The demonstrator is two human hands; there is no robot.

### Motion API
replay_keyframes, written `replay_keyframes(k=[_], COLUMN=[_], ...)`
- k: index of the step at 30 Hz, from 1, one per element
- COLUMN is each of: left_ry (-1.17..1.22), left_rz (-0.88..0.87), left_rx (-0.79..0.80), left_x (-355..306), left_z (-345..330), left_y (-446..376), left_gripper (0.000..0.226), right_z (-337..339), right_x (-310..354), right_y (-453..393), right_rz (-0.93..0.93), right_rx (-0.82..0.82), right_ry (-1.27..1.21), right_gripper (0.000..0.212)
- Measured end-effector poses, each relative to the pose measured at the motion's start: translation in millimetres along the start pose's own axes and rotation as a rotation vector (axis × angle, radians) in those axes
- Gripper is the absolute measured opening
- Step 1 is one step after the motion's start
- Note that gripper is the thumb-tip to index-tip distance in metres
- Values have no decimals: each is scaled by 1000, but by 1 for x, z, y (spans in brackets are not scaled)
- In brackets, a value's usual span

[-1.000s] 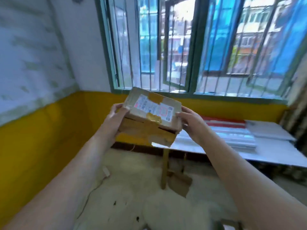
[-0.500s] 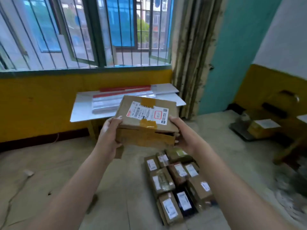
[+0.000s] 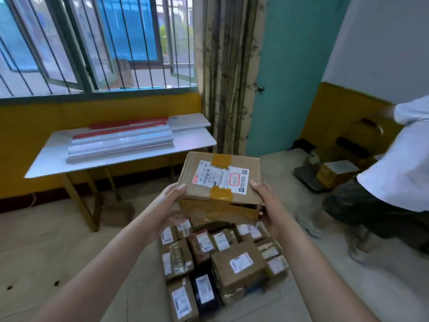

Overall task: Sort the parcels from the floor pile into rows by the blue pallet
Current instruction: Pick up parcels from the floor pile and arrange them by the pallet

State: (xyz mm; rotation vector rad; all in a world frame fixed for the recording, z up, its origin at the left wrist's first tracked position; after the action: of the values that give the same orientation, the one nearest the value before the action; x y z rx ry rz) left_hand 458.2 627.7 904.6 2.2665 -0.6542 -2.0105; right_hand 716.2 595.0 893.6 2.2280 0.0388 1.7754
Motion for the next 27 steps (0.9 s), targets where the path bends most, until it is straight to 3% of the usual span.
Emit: replay_keyframes(k=[6,16,22,24,27], left_ry=[-47,-79,-145,-164,-227], left_rz=[12,28,61,76,112], left_rx=[32,30,-16,-67,-143], left_x=[4,-1,-15,-7,30], left_z=[-114,-194,-243,-256,-265], left_y=[-64,-239,-351,-388,-451], left_gripper=[39,22,21,24,27], right_z=[119,235,295,315,345], right_x=[23,32,62,52,10], right_y=[-46,-195,-283,-318,-378], right_rz=[-15,-184,-228,-252,-325], right_rx=[-29,-96,-98,-94,-86], right_ry=[54,103,162,165,164], right_gripper=[42,68,44,36,41])
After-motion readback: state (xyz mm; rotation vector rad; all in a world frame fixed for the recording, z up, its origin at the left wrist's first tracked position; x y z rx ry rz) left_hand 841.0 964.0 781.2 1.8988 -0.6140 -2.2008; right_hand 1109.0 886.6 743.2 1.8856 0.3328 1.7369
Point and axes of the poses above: each hand's wrist, its own y-axis away from the middle knuckle, its own z-axis out of the back of the hand, x = y × z, the point moved 6 cm from there along -y, towards the middle knuckle, and after that the axes turned 3 degrees about y, right-handed, at the moved point
